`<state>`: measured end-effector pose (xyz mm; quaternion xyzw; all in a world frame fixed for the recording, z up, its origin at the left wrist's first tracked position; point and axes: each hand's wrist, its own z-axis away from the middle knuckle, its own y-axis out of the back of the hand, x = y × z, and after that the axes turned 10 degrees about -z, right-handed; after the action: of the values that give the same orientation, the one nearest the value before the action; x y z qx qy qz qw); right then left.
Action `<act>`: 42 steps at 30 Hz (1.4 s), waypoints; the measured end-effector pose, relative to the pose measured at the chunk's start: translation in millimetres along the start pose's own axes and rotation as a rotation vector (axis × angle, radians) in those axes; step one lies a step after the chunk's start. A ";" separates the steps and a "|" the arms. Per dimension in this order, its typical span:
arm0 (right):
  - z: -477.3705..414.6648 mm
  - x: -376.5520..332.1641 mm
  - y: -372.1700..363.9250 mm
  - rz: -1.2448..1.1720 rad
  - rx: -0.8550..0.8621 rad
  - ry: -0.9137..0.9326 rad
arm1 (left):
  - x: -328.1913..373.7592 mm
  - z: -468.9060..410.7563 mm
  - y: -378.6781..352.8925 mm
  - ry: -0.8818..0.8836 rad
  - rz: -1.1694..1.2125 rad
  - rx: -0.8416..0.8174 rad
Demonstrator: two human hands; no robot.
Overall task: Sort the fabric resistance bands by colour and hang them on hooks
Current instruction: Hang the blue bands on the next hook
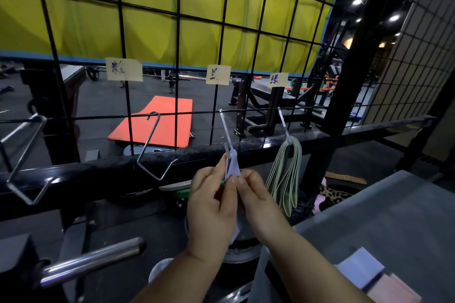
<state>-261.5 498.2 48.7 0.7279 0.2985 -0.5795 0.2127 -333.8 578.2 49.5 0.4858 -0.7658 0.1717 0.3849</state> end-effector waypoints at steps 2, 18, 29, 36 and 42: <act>1.4 6.3 -1.0 0.017 0.010 -0.002 | -0.4 0.1 0.5 -0.029 0.008 0.026; 4.4 2.8 1.4 -0.056 0.026 -0.041 | -17.5 1.4 7.1 -0.053 -0.057 -0.028; 15.4 17.4 -1.0 -0.045 0.012 -0.123 | -43.3 26.9 4.4 -0.016 -0.135 -0.192; 23.9 27.8 2.9 0.096 -0.018 -0.087 | -57.2 40.0 4.9 -0.026 -0.239 -0.262; 30.3 36.6 6.5 0.161 -0.061 -0.072 | -64.2 51.2 5.8 0.005 -0.288 -0.321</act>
<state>-273.4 480.4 5.7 0.7213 0.2487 -0.5770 0.2914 -345.7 587.5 -31.5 0.5219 -0.7051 -0.0080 0.4800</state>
